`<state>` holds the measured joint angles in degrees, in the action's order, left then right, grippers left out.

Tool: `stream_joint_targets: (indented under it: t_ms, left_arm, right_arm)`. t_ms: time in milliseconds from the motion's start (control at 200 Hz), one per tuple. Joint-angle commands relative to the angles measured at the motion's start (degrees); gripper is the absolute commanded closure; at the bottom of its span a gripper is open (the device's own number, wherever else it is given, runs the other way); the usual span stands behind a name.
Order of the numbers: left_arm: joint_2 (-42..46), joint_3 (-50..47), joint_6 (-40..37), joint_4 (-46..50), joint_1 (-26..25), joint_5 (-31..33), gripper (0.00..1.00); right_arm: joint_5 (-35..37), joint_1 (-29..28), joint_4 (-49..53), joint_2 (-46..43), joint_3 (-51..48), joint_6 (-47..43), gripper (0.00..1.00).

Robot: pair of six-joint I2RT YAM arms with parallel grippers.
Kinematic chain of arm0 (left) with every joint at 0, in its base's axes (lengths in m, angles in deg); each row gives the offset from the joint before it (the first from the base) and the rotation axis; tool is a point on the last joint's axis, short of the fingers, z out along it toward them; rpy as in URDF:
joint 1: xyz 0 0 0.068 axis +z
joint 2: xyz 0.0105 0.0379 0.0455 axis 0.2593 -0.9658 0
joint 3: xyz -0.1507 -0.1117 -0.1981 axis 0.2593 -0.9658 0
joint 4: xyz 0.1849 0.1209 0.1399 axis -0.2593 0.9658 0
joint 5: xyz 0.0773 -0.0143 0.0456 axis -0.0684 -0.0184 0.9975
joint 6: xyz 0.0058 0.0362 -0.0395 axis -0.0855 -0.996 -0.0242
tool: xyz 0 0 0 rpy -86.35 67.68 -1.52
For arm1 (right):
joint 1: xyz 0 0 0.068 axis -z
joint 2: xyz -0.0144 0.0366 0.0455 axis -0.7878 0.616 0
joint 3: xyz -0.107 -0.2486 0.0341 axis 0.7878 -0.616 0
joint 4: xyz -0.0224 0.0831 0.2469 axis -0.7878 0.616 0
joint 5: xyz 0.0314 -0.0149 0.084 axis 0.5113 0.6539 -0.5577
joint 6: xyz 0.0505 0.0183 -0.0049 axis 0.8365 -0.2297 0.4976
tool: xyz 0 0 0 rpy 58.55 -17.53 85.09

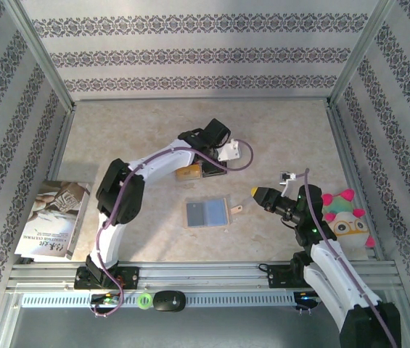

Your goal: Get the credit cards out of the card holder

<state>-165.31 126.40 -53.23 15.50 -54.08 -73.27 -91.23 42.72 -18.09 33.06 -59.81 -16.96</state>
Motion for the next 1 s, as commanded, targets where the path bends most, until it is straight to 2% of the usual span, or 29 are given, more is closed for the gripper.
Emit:
stream_joint_targets:
  t_ms: [0, 105, 250, 350, 425, 525, 640, 784, 994]
  left_arm:
    - [15.82, -6.99, 17.39, -17.15, 2.09, -2.38, 0.71]
    - [25.65, -19.09, 30.63, -26.43, 2.54, -0.73, 0.55]
    - [40.08, -35.73, 47.71, -30.63, 4.50, 0.99, 0.44]
    - [51.62, -48.98, 58.82, -35.08, 7.07, 1.83, 0.22]
    - [59.60, -56.48, 63.47, -36.81, 8.25, 2.58, 0.00]
    - [67.35, -61.15, 65.91, -34.43, 8.66, 3.82, 0.00]
    - [72.71, -61.70, 66.99, -27.68, 9.05, 4.94, 0.00]
    - [75.19, -61.29, 66.59, -20.87, 9.71, 5.87, 0.00]
    - [77.21, -63.83, 66.79, -19.77, 10.20, 4.22, 0.00]
  right_arm:
    - [1.82, -6.19, 3.55, 4.55, 3.14, -5.13, 0.69]
    - [8.28, -15.45, 6.82, 10.81, 6.87, -9.92, 0.67]
    - [14.96, -27.66, 9.26, 21.79, 13.33, -15.19, 0.66]
    - [19.48, -34.45, 10.04, 29.17, 18.14, -18.00, 0.65]
    - [23.18, -38.84, 11.87, 34.74, 22.62, -20.36, 0.64]
    - [28.15, -42.79, 15.69, 41.87, 28.76, -23.89, 0.64]
    - [33.47, -46.05, 20.16, 47.18, 34.51, -27.17, 0.63]
    - [38.81, -48.97, 24.66, 51.91, 40.17, -30.36, 0.60]
    - [43.40, -51.81, 28.67, 57.90, 45.17, -32.70, 0.56]
